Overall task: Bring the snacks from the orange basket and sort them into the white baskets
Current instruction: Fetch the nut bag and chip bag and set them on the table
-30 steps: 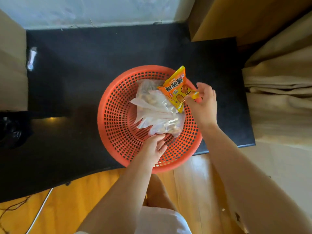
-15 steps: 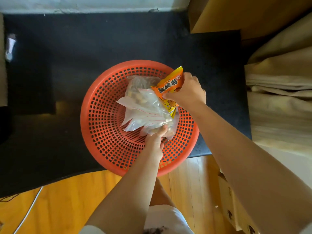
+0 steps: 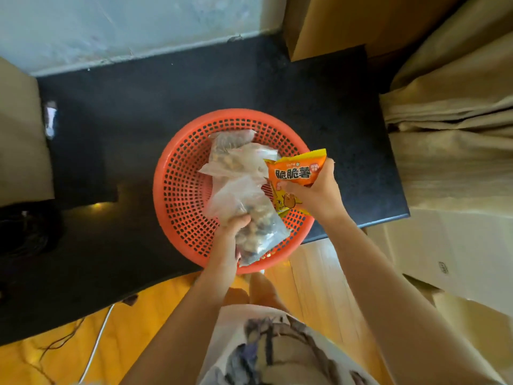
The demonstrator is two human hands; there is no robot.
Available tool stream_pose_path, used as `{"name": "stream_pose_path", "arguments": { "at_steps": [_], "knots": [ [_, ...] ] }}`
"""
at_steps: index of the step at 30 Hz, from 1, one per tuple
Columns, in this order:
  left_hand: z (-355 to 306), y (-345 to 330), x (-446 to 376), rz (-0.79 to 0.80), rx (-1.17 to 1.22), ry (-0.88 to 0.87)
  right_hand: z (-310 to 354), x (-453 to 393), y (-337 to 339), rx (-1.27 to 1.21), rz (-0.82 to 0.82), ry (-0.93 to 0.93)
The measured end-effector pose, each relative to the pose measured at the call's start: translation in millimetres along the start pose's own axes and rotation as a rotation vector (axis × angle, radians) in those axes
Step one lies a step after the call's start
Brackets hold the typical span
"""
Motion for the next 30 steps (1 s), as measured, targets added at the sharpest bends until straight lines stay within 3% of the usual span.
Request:
{"name": "stream_pose_path", "arguments": {
  "at_steps": [7,10,15,21,30],
  "knots": [
    [-36.0,32.4,64.3,0.433,-0.208,-0.039,-35.7,126.8,25.7,-0.455,-0.174,-0.181],
    [-44.7,33.4,89.6,0.625,-0.521,-0.072,-51.8,185.9,26.0,-0.657,-0.322,-0.242],
    [-27.3,31.7,126.6,0.608,-0.951,-0.124,-91.2,286.6,10.7,-0.874,-0.569,-0.315],
    [37.5,33.2,174.5,0.845,-1.285,-0.094,-147.6,408.8,-31.4,-1.111,-0.944,-0.443],
    [192.1,65.8,291.8,1.38,-1.646,0.118,-223.6,601.0,-131.2,-1.318,-1.416,-0.617]
  ]
}}
Point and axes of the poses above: each hand's wrist, its own x-axis away from the middle knuckle, its own y-axis out of the back of the hand, z = x × y, the point moved 2 cm from there along -x, towards the middle knuckle, and after that the axes turned 3 degrees about x, right-handed, at the moved point
